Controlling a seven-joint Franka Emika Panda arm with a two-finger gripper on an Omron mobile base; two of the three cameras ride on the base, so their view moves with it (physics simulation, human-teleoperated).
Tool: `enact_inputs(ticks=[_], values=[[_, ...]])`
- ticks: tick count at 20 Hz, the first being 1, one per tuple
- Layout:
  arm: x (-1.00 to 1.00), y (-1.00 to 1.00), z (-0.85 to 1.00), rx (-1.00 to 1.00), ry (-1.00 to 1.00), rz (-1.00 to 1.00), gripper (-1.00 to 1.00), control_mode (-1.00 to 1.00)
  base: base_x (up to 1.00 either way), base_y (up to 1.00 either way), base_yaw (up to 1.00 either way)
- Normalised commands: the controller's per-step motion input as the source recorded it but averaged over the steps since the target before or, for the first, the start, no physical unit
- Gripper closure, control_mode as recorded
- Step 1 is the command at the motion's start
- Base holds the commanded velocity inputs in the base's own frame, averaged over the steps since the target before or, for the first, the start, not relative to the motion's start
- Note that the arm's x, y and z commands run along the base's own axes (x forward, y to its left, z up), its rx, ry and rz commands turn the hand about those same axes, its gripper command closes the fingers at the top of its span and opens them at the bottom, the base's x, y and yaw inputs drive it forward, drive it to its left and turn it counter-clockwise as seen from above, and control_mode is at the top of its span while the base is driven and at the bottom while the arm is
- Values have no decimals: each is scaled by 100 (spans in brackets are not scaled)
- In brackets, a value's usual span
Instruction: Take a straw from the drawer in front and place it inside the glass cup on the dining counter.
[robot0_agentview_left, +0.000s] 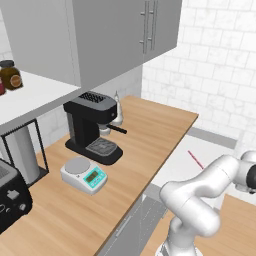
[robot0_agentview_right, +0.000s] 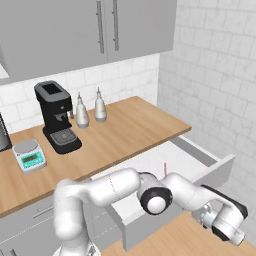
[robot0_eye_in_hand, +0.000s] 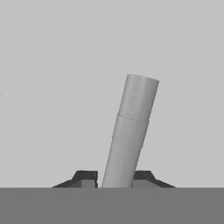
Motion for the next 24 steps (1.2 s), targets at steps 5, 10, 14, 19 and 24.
enact_inputs(ticks=[5, 10, 14, 19, 24], values=[[-19, 40, 54, 0, -5, -10, -100, -100, 0, 0, 0], [-19, 38, 54, 0, 2, -13, -100, -100, 0, 0, 0], [-37, 2, 49, -1, 4, -9, -100, -100, 0, 0, 0], [-38, 0, 26, -15, 8, -7, -100, -100, 0, 0, 0], [-40, -1, 33, -11, 0, 0, -100, -100, 0, 0, 0]])
